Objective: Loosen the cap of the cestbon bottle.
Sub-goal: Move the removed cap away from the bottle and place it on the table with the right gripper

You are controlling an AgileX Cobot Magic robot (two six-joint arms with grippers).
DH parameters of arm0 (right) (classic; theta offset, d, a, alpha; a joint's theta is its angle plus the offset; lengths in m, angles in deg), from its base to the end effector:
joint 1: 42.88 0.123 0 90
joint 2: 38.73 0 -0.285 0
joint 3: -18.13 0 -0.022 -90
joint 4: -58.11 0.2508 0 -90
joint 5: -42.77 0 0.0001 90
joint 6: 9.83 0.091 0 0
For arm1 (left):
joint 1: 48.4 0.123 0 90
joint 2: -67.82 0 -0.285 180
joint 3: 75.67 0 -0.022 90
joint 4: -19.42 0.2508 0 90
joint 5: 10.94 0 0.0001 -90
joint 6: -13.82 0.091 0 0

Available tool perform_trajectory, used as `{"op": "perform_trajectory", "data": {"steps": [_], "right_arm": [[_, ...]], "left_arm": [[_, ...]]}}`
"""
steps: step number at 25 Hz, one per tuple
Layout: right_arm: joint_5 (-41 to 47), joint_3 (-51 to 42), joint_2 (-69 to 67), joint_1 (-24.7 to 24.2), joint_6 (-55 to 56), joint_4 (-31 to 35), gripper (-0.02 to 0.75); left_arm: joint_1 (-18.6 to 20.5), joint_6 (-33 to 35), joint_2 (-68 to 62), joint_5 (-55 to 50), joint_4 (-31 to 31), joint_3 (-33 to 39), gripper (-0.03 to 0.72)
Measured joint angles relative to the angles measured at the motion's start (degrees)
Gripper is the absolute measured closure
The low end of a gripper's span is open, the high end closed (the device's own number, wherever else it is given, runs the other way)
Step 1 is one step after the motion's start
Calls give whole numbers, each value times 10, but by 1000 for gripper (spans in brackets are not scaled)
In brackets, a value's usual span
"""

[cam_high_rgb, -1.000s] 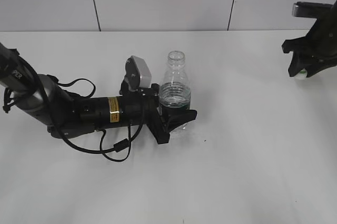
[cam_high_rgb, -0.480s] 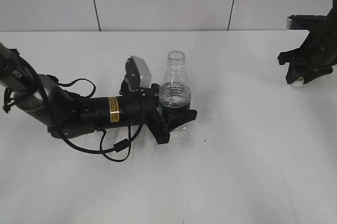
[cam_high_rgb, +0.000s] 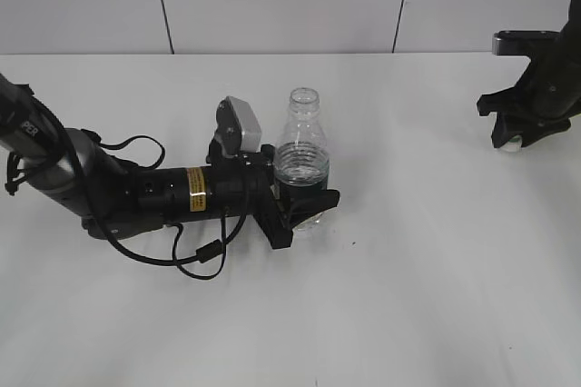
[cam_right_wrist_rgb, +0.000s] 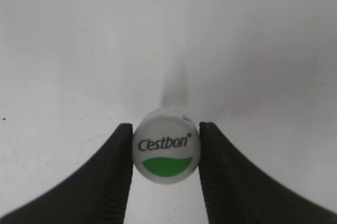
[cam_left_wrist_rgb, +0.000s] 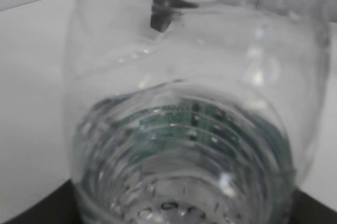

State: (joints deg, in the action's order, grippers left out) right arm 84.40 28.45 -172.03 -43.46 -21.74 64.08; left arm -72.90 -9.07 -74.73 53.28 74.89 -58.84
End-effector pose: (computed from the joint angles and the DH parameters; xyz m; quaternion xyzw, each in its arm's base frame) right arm 0.4421 0.0018 0.1249 -0.0639 0.9882 0.0247 0.1372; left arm 0.3293 -0.2242 0.0485 0.4412 0.6473 -0.3982 0.4773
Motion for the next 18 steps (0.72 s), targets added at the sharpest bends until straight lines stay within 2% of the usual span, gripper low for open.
{"op": "perform_trajectory", "data": {"steps": [16,18], "right_arm": [[8,-1,-22,0,3,0,442],[14,-1,-22,0,3,0,411]], "left_arm": [[0,0,1,-2,-1,0,282],[0,0,1,-2,-1,0,282]]}}
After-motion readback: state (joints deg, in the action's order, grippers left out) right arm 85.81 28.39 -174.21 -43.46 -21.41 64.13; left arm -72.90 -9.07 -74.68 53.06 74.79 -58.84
